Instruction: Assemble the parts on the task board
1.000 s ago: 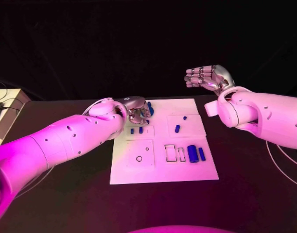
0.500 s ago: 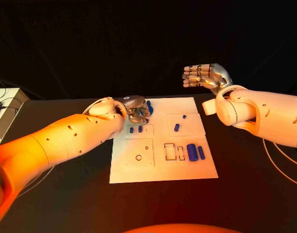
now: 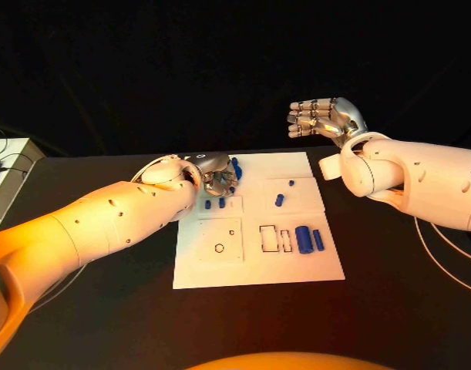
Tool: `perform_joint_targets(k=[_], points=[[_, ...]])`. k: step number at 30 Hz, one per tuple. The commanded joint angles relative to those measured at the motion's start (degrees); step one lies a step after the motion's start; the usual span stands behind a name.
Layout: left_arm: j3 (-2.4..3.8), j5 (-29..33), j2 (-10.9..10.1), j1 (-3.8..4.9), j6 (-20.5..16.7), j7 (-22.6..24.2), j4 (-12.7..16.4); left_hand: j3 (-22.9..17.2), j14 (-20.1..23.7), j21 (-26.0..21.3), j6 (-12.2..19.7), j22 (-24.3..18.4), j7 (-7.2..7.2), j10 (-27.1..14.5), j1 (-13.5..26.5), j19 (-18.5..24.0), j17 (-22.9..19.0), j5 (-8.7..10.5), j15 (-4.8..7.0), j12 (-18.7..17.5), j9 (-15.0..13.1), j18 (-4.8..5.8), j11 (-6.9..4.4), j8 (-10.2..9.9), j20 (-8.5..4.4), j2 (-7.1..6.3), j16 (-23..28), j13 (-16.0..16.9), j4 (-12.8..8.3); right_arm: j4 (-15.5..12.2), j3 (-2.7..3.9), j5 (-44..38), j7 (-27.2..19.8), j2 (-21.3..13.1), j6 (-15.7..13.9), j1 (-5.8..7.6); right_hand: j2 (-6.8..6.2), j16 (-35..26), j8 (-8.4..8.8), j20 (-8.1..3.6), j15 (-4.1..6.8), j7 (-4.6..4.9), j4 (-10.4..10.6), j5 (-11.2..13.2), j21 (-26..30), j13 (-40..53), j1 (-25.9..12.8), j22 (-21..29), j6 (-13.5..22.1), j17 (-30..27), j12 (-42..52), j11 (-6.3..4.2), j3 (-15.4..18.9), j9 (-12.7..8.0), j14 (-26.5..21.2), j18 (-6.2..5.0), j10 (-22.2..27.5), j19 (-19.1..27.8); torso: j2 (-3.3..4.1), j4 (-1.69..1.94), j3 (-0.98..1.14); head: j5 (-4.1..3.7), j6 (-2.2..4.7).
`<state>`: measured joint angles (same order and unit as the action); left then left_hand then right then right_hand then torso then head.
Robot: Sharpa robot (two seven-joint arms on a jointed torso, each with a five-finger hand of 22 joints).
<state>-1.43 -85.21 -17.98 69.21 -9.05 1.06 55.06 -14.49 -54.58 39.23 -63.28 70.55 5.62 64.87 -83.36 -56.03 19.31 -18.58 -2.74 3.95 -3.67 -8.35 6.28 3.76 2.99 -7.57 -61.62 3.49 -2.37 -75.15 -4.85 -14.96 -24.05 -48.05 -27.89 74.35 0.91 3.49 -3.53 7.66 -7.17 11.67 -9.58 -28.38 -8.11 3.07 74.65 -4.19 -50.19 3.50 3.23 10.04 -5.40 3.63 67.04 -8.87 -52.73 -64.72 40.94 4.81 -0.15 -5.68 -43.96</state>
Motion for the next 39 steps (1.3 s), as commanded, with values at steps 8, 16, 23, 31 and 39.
perform_joint_targets(k=[8,16,23,31,39], points=[[-0.05,0.0,0.5,-0.16,0.5,0.2,-0.7,-0.9,-0.1,0.4,0.5,0.9,0.66,0.5,0.6,-0.5,0.0,0.21,0.26,-0.3,0.1,-0.81,0.0,-0.2,-0.1,0.27,-0.9,-0.1,-0.4,0.0,0.02,-0.1,-1.3,0.2,0.9,-0.03,-0.19,-0.1,0.2,0.54,-0.62,0.08,-0.1,0.2,0.8,0.1,0.3,0.3,-0.2,0.0,-0.1,0.17,-0.4,-0.1,-1.9,-0.22,-0.2,1.3,-0.07,0.0,-0.03,-0.11,-0.16],[-0.06,0.0,0.8,-0.32,1.2,0.0,-1.3,-1.4,-0.3,0.6,0.2,1.6,0.86,0.9,0.6,-0.7,0.2,0.23,0.39,-0.3,0.1,-0.95,-0.12,-0.2,-0.12,0.53,-1.7,-0.1,-0.6,-0.2,0.02,-0.1,-1.2,0.2,1.0,-0.04,-0.19,0.0,0.2,0.65,-0.67,0.17,0.0,0.1,1.0,0.1,0.2,0.2,-0.2,0.0,-0.1,0.19,-0.3,-0.1,-2.1,-0.29,-0.3,1.3,-0.05,-0.05,-0.02,-0.29,-0.24],[-0.1,0.0,1.1,-0.56,1.7,0.0,-1.9,-1.9,-1.5,1.4,-0.7,2.6,0.99,2.6,0.8,-1.3,0.8,0.29,0.84,-0.5,0.1,-1.0,-0.65,-0.2,-0.49,0.87,-3.7,-0.1,-0.8,-0.4,0.02,-0.1,-1.2,0.1,1.0,-0.04,-0.17,0.0,0.17,0.7,-0.7,0.2,0.1,0.0,1.0,0.1,0.2,0.2,-0.6,0.0,0.0,0.19,-0.3,0.0,-2.1,-0.32,-0.6,1.4,-0.07,-0.01,-0.02,-0.41,-0.38],[-0.13,0.2,1.4,-0.85,1.6,0.1,-2.1,-2.3,-1.9,1.7,-0.3,3.3,1.04,3.1,1.2,-1.6,1.0,0.38,0.97,-0.5,0.1,-0.93,-0.81,-0.3,-0.65,0.76,-4.7,0.0,-0.9,-0.4,0.02,-0.1,-1.1,0.1,1.1,-0.07,-0.16,0.0,0.16,0.71,-0.67,0.23,0.1,-0.1,1.1,0.1,0.2,0.2,-1.1,0.0,0.0,0.15,-0.5,0.0,-2.1,-0.36,-1.1,1.3,-0.07,0.02,0.03,-0.56,-0.55],[-0.14,0.7,1.3,-0.9,1.6,0.2,-1.9,-2.3,-2.2,1.8,-1.7,3.7,1.28,4.6,1.3,-1.8,1.2,0.45,1.29,-0.3,0.0,-0.96,-1.32,-0.1,-0.72,0.98,-5.7,0.0,-0.9,-0.3,0.02,-0.1,-1.1,0.2,1.1,-0.18,-0.2,0.0,0.12,0.68,-0.64,0.27,-0.1,-0.5,1.1,0.1,0.2,0.2,-1.9,0.0,0.0,0.1,-1.0,0.0,-2.1,-0.39,-1.9,1.3,-0.09,0.11,0.03,-0.5,-0.71]])
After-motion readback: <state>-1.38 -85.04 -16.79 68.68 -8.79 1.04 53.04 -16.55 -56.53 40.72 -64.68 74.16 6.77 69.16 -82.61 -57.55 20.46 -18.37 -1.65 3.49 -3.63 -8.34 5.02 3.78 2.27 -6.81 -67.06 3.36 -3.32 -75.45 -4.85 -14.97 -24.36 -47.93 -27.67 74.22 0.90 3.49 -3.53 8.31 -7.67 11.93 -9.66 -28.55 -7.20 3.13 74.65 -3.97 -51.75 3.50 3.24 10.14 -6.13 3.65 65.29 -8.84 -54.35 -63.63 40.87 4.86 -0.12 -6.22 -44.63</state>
